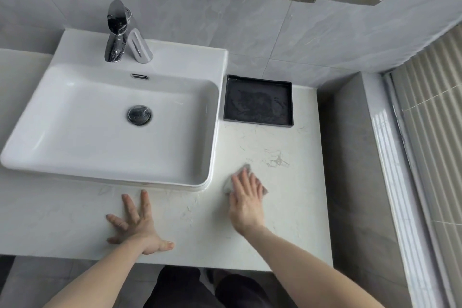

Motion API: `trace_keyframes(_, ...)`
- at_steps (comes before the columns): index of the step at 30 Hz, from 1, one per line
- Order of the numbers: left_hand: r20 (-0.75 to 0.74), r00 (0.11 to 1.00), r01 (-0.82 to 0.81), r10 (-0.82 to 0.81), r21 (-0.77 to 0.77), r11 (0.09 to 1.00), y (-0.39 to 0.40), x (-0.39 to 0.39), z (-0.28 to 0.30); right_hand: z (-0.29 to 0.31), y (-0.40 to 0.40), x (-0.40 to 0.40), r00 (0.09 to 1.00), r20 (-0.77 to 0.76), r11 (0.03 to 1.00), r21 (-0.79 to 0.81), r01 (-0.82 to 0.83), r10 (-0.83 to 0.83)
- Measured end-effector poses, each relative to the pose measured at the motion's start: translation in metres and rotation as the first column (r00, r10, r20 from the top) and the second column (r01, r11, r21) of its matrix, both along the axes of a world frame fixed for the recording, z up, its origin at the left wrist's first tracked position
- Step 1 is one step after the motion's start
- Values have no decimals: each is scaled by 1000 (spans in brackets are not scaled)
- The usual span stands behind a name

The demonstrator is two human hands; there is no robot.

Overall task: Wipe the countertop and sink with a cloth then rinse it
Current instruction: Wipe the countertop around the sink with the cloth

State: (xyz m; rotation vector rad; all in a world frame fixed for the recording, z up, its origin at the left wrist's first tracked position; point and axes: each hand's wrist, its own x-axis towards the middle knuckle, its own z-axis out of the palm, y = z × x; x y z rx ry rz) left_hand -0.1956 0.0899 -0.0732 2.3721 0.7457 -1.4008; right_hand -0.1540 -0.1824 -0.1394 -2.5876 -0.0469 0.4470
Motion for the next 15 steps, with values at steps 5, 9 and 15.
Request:
trace_keyframes(5,-9,1000,2,-2,-2,1000,1,1,-1,4,35,3,998,-64,998,-65,1,-5)
trace_keyframes(9,-8,1000,1,-1,-3,1000,1,1,-3,-4,14,4,998,-56,990,-140,-25,17)
trace_keyframes(15,0,1000,8,-8,-10,1000,3,-1,-6,-13,-80,-24,979,-7,962,-191,197,-202)
